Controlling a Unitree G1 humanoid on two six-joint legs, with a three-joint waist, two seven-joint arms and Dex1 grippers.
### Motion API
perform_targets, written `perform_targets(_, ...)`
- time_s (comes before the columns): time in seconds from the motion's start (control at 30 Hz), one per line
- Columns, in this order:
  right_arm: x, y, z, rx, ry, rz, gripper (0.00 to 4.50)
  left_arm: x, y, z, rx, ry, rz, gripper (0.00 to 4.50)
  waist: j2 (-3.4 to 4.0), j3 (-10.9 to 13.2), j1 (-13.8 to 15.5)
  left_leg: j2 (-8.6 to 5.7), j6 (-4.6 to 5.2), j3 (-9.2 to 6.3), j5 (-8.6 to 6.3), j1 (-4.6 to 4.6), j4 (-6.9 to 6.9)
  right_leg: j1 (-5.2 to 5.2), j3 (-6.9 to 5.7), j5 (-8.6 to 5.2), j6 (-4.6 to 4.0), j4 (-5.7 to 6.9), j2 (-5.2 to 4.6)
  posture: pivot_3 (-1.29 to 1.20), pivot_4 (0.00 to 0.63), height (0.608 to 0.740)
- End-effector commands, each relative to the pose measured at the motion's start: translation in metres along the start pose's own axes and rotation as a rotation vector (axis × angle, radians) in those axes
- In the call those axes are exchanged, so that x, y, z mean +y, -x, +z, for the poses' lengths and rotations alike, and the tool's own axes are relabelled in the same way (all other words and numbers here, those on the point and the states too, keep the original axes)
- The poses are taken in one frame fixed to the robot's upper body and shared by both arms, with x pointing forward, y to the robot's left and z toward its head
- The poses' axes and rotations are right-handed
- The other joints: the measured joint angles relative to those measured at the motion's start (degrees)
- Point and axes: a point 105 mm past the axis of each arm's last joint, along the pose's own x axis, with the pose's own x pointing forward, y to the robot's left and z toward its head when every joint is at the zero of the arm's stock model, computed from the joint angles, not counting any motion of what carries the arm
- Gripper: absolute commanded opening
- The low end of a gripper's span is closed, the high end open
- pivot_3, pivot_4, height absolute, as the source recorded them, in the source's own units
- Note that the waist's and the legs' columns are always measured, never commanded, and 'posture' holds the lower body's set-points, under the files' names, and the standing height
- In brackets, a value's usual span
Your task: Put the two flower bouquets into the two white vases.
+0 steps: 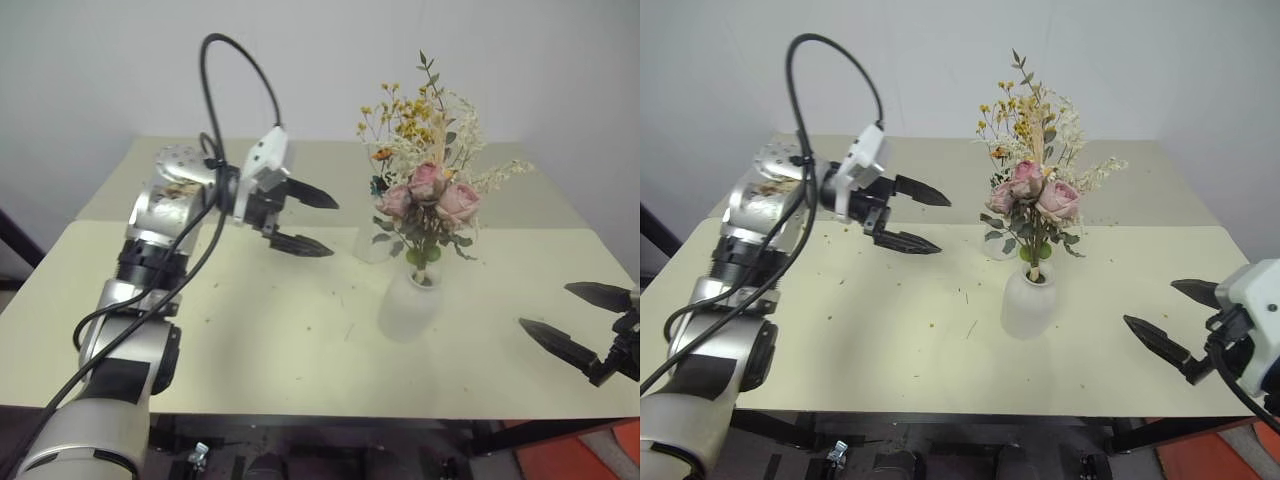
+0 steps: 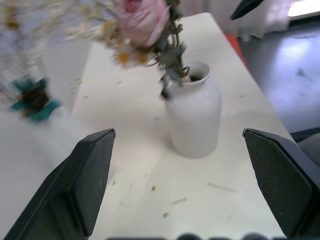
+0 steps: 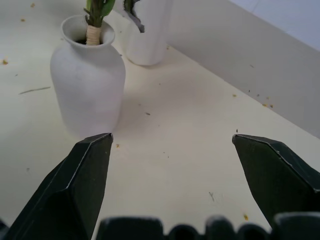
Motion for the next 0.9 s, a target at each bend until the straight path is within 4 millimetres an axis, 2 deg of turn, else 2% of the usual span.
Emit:
perform_targets(0.03,-0.015,0.015,0.007,-0.005,0.054,-0.039,4.5,-0.007,0.032,0.014,-0.049,-0.032,0.078,4.47,0.0,0.0,-0.19,0.01,0.0,0.0,0.0,-0.01,0.0,-0.01,0.0,0.0,0.0,-0.01,0.0,0.0,0.15,0.74)
perform_targets(0.2,-0.028,0.02,0.006,0.016,0.049,-0.055,4.5,-0.021,0.054,0.005,-0.031,0.021,0.176,4.47,0.0,-0.01,-0.21,0.01,0.0,0.01,0.0,0.07,0.01,0.06,0.0,0.0,-0.01,0.03,-0.02,0.0,0.15,0.74)
perform_targets(0.4,-0.046,0.018,0.015,-0.014,0.037,-0.074,4.5,-0.029,0.059,0.01,-0.061,0.05,0.241,4.47,0.0,-0.01,-0.13,0.0,0.0,0.02,0.0,0.05,0.05,0.07,0.0,0.0,-0.01,0.02,-0.03,0.0,0.15,0.74)
perform_targets(0.5,-0.039,0.015,0.011,-0.005,0.033,-0.046,4.5,-0.036,0.064,0.005,-0.073,0.072,0.256,4.47,0.0,-0.01,-0.2,0.02,0.0,0.01,0.0,0.06,-0.03,0.04,-0.01,-0.02,-0.04,0.02,-0.01,0.0,0.15,0.74)
perform_targets(0.63,-0.042,0.017,0.008,-0.008,0.026,-0.067,4.5,-0.039,0.06,0.01,-0.081,0.075,0.25,4.47,-0.02,-0.01,-0.2,0.01,0.0,0.01,0.0,0.05,0.02,0.04,-0.01,-0.03,-0.06,0.07,-0.01,0.0,0.15,0.74)
perform_targets(0.9,-0.039,0.021,0.008,0.0,0.039,-0.086,4.5,-0.033,0.058,0.007,-0.083,0.064,0.253,4.47,-0.01,-0.01,-0.19,0.01,0.0,0.02,0.0,0.07,0.03,0.06,0.0,-0.03,-0.06,0.07,-0.01,0.0,0.15,0.74)
